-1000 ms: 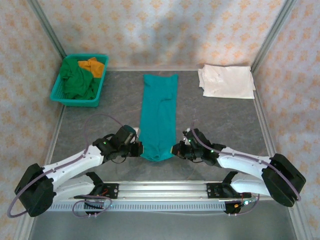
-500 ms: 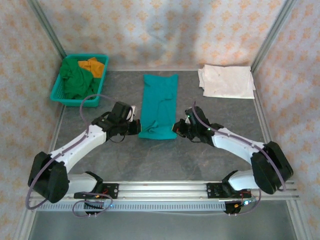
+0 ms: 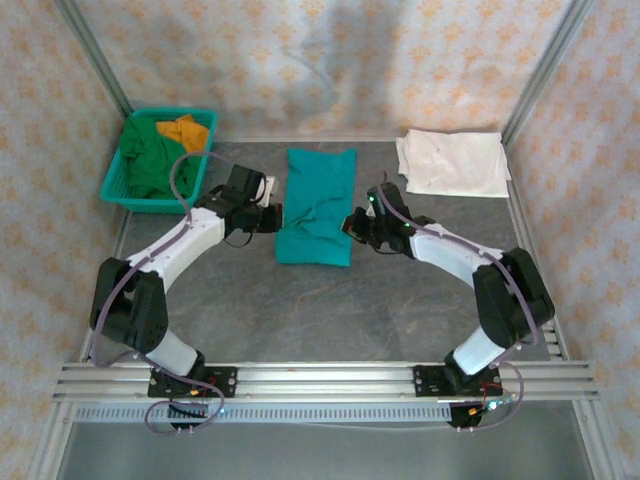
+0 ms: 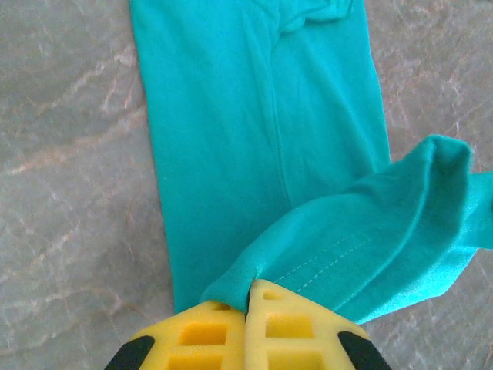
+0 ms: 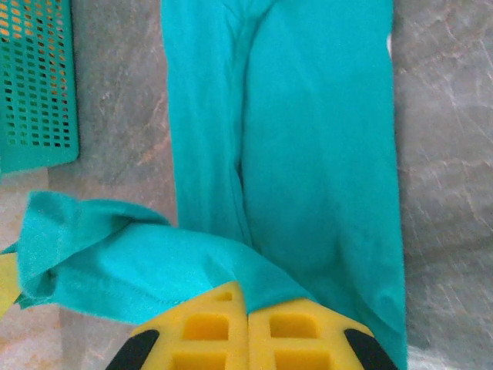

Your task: Fold and stack the t-shirts

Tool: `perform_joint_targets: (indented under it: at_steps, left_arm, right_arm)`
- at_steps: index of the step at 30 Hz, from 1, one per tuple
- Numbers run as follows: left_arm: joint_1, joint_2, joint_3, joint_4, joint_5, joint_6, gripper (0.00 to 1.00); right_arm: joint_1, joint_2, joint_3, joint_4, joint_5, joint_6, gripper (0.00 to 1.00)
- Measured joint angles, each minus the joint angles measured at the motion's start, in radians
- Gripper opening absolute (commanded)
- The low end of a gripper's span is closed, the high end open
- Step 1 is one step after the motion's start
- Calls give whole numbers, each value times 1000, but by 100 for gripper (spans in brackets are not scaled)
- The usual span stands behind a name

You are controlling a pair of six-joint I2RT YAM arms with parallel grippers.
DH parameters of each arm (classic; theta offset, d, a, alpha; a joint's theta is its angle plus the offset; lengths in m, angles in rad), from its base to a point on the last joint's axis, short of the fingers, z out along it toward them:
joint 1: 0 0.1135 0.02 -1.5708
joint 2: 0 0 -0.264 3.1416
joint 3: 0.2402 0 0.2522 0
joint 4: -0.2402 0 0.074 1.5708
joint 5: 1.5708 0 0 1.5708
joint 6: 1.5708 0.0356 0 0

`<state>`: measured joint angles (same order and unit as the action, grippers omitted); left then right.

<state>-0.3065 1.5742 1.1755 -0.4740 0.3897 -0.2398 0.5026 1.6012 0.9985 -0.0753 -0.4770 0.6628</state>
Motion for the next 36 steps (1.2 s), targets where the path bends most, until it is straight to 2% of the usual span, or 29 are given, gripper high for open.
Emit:
perform_joint_targets:
  at_steps: [4,5,6,7,9,10,12,15,19,21,23,29,36]
  left_arm:
    - [21,104,82,-2,8,24,1]
    - [26,135,109,-3,11,30,7]
    - [31,179,149,-6,15,37,12]
    - [36,220,189,-10,16,45,22]
    - [45,296,272,-14,14,65,48]
    - [48,334,317,-17,6,64,52]
    - [55,379,371,-19,-14,63,53]
    - [64,357,343,-11,-40,43,54]
    - [56,151,98,44,-69,2,41]
    - [31,38,-17,70,-65,-16,35]
    - [3,-5,-69,97,-53,-19,31]
    - [-40,117,-63,150,-27,3,29]
    - [-38,329,107,152,-29,38,28]
  right_arm:
    - [-19,68,71,-2,8,-15,0]
    - [-25,88,91,-3,10,-20,5]
    - [-35,120,121,-9,10,-24,23]
    - [-47,153,153,-14,11,-28,41]
    - [-72,210,209,-19,16,-40,48]
    - [-90,242,251,-39,17,-50,46]
    - [-119,283,317,-68,18,-68,45]
    - [-146,266,316,-72,27,-94,45]
    - [-130,128,172,-60,23,-129,37]
    - [-105,57,98,-56,10,-144,28]
    - [-77,35,67,-50,-2,-147,21]
    - [-28,134,55,0,-24,-151,17]
    - [-28,267,106,13,6,-156,16]
